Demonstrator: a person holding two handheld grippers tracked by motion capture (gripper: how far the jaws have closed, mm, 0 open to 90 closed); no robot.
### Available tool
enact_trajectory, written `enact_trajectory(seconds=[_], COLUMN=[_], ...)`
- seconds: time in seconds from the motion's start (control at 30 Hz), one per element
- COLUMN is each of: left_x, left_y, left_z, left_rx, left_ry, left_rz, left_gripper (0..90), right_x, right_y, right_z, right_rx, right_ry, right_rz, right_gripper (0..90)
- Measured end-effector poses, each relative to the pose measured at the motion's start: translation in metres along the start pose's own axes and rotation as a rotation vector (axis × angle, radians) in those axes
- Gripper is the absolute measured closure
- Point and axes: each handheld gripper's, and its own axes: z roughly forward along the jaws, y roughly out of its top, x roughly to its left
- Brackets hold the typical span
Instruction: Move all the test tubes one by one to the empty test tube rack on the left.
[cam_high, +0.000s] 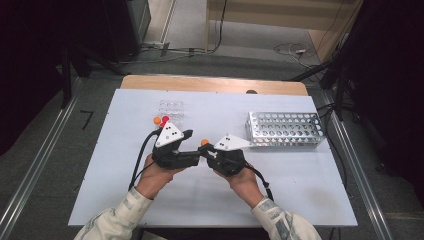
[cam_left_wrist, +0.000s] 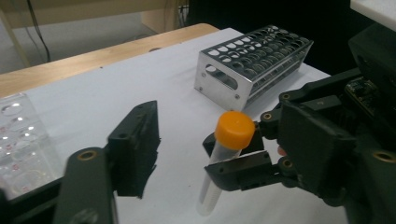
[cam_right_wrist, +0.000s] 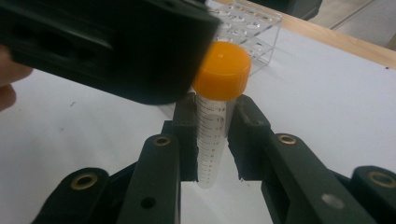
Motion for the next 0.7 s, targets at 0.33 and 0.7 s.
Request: enact_trajectory(seconds=[0.33, 0.7], left_x=[-0.0045, -0.0061], left_y=[-0.0034, -0.0045], left_z=[0.0034, 0.0048], left_rx=[0.013, 0.024], left_ry=[-0.023, -0.021], left_rz=[0.028, 0.038], left_gripper=[57.3, 66.6], right_x=[0.0042, 0.0052], right_y=[0.0006, 0.001], right_z=[-0.0004, -0.0015], right_rx=[0.002, -0.002], right_ry=[0.017, 0.016], right_rz=[0.0, 0.0], right_gripper=[71.5, 71.6])
